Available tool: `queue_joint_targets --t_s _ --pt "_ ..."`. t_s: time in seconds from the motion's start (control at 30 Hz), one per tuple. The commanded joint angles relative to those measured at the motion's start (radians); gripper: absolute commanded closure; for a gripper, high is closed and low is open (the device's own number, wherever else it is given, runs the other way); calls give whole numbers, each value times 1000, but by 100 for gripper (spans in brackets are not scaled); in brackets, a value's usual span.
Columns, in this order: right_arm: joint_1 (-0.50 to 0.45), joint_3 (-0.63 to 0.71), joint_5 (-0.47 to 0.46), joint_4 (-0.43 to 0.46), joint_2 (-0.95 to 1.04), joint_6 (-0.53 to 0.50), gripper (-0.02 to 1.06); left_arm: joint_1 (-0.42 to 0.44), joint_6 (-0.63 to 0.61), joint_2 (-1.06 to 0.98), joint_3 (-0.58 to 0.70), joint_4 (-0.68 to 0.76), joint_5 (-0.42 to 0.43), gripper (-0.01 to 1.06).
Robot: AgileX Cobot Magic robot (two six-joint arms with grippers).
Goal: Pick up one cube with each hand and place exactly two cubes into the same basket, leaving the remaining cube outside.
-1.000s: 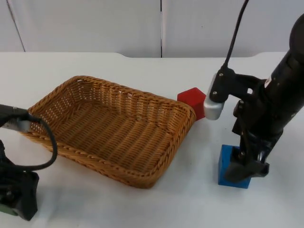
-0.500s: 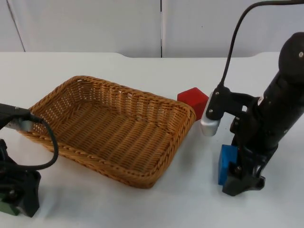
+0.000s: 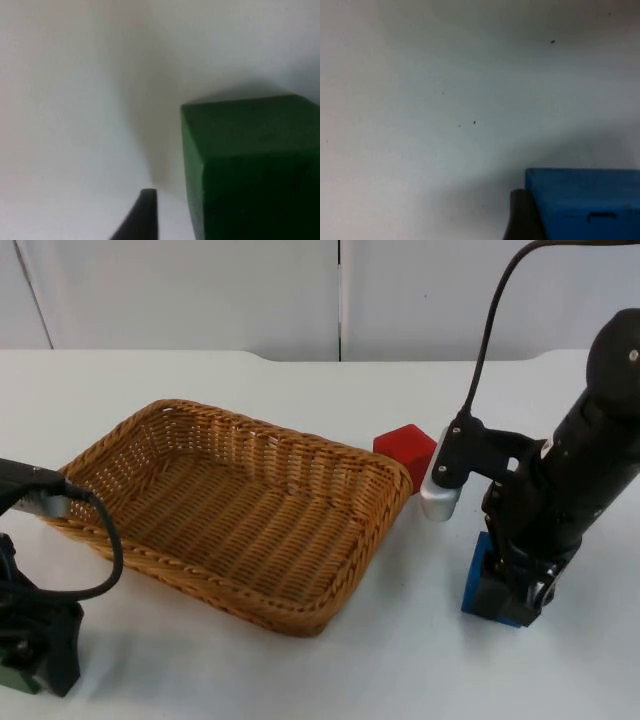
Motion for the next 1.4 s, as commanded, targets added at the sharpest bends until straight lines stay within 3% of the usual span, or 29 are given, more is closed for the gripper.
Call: queue_joint_targets --t_s 0.0,0.07,0.1,0.13,0.17,0.33,0.67,0.9,1.37 --pt "6 -2 -6 4 -4 -6 79 -7 3 -1 -3 15 -4 18" --pt "6 -2 7 4 -4 18 100 -7 3 -1 -3 15 -11 41" --pt "6 -2 18 4 -4 25 105 -7 3 -1 -3 15 -13 51" --pt "6 -2 28 4 -4 24 105 -7 3 -1 -3 19 -16 60" --pt "6 -2 28 4 -4 24 105 -7 3 -1 -3 19 -16 60" --pt "6 -2 56 0 -4 24 105 -7 3 -1 -3 26 -13 103" --pt "6 -2 100 -7 -78 24 105 -7 1 -2 -3 45 63 105" --pt "6 -2 118 -7 -206 24 105 -7 -43 -55 -82 45 237 105" --pt "6 -2 129 4 -403 54 105 -7 -81 -292 -95 45 249 105"
